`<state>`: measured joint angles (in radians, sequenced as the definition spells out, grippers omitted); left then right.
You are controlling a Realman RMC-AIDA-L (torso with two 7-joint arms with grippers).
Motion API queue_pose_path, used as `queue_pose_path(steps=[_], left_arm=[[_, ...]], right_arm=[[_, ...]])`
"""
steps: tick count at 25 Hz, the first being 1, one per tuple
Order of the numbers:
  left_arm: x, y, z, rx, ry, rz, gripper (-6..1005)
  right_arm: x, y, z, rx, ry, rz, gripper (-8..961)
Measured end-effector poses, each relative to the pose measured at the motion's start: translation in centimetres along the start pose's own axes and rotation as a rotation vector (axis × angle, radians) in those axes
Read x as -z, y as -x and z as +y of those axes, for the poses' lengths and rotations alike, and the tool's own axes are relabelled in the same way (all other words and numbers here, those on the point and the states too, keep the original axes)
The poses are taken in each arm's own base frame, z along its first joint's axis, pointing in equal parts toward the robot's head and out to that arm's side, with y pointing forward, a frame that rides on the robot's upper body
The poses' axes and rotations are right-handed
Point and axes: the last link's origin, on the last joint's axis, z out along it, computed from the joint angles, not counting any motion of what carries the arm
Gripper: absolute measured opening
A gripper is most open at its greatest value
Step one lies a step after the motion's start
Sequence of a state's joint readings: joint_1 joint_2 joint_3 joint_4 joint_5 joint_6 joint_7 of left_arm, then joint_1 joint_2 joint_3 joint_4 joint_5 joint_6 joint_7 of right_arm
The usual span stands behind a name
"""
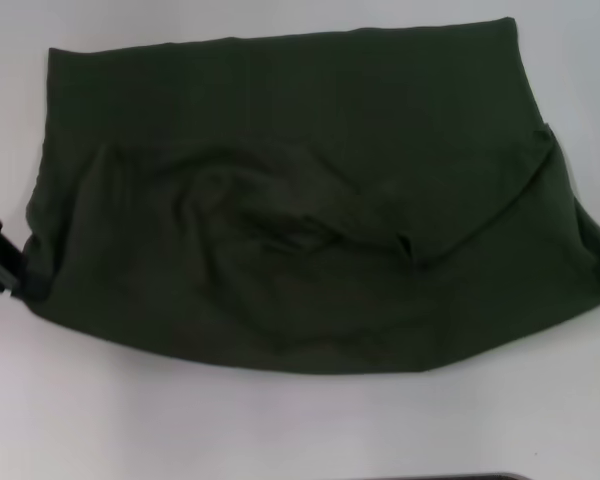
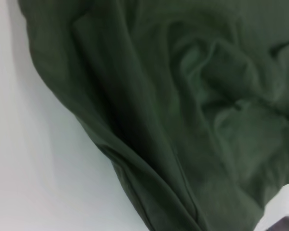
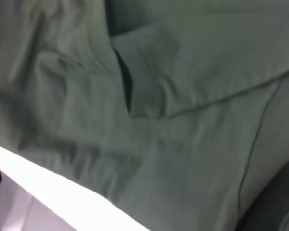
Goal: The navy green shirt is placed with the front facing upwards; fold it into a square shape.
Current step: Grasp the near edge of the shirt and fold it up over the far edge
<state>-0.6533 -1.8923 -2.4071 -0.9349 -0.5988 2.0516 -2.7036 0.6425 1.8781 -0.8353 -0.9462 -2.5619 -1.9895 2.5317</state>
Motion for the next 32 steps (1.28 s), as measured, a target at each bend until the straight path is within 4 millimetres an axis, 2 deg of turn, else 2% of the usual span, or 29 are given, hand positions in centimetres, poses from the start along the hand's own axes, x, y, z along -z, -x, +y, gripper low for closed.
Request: queue_pose_path(steps=[7,11,16,17,18,20,24,29,32], left_arm=[[-0.7,0.6,-0.5,0.023,-0.028,-0.082,28],[-0.2,-0.2,0.3,-0.015,-0.021,-0.054,28],[2.7,-2.7,1.7,-0.073,0.001,0.075,28],[2.7,-2.7,1.7,-0.073,0.001,0.075,28],[4.2,-3.6,2.2,-0.087,0.006,0.144,28],[5.1,-4.0,2.4,-0.092,0.014,0.189,28],[6.5,-4.5,2.6,-0.096,0.032,0.259,28],[7.1,-4.4,2.5,-0.097,0.058,0.311,28],[7.6,-4.4,2.4,-0.095,0.065,0.345,28]], right_arm=[[-0.7,-1.1,-0.6,-0.03,-0.012,0.058,23],[0.2,0.1,-0.1,0.002,0.005,0.001,23],[3.2,3.4,1.6,0.099,0.023,-0.123,23],[3.8,4.0,1.9,0.115,0.024,-0.147,23],[4.5,4.6,2.2,0.13,0.023,-0.172,23],[6.0,5.5,2.6,0.144,0.017,-0.226,23],[6.6,5.7,2.5,0.14,0.016,-0.255,24],[7.0,5.1,1.6,0.107,0.017,-0.289,24],[7.9,5.0,1.0,0.083,0.028,-0.35,24]])
